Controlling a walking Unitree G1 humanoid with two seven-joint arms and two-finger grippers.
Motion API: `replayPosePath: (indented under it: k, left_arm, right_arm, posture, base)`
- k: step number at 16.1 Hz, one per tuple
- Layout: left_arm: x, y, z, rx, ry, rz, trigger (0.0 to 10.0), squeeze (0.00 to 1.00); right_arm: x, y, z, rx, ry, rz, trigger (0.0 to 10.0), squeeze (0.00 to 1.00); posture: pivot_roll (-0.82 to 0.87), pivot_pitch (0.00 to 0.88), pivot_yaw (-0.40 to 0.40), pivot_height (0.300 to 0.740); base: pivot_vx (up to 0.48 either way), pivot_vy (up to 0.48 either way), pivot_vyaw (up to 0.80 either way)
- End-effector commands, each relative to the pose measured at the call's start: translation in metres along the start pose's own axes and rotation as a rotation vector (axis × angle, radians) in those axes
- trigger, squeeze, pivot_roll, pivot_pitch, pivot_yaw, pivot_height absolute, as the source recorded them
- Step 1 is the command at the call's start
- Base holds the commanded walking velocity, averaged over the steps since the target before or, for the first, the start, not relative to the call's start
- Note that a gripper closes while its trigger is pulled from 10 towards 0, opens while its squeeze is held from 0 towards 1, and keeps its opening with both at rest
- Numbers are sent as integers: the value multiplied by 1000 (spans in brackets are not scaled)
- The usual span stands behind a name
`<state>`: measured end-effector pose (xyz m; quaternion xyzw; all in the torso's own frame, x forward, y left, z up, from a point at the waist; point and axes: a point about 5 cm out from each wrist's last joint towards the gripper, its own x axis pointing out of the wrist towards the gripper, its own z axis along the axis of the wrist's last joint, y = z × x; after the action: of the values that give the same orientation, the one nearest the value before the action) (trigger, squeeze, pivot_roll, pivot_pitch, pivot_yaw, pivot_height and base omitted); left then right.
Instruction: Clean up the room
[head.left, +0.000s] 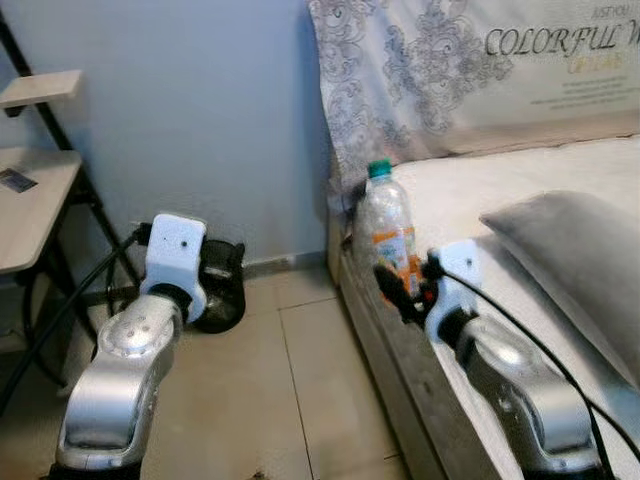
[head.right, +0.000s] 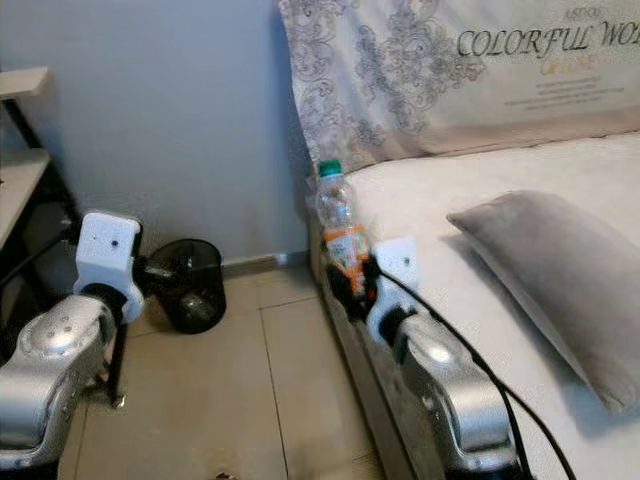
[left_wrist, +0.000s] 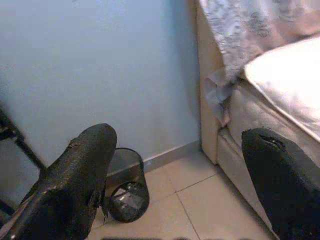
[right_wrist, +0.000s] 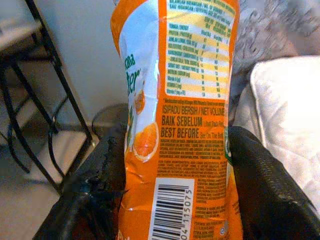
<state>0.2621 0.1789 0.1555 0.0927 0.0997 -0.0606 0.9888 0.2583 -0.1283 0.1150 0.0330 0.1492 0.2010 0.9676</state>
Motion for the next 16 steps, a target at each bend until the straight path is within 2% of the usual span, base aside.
replayPosePath:
  k: [1,3,8,10,16]
  left_arm:
    - [0,4,0,2,2,16,10000,0]
    - [-1,5,-1,-3,5,25,10000,0]
    - [-1,5,-3,-10,15,27,10000,0]
    - [-2,5,-7,-8,23,24,10000,0]
    - [-2,5,-7,-13,29,23,10000,0]
  right_arm:
    - [3,4,2,3,-13,14,10000,0]
    - [4,7,2,-3,-22,23,10000,0]
    - [5,5,-3,-48,-2,10,10000,0]
    - [6,2,-4,-104,-6,-32,10000,0]
    - [8,-4,-6,-145,-6,-103,10000,0]
  posture:
    - [-70,0,23,740]
    - [-72,0,26,740]
    - [-71,0,28,740]
    - [-68,0,28,740]
    - [-61,0,29,740]
  base:
    - [292,0,800]
    - [292,0,719]
    - [294,0,0]
    - [294,0,0]
    - [292,0,0]
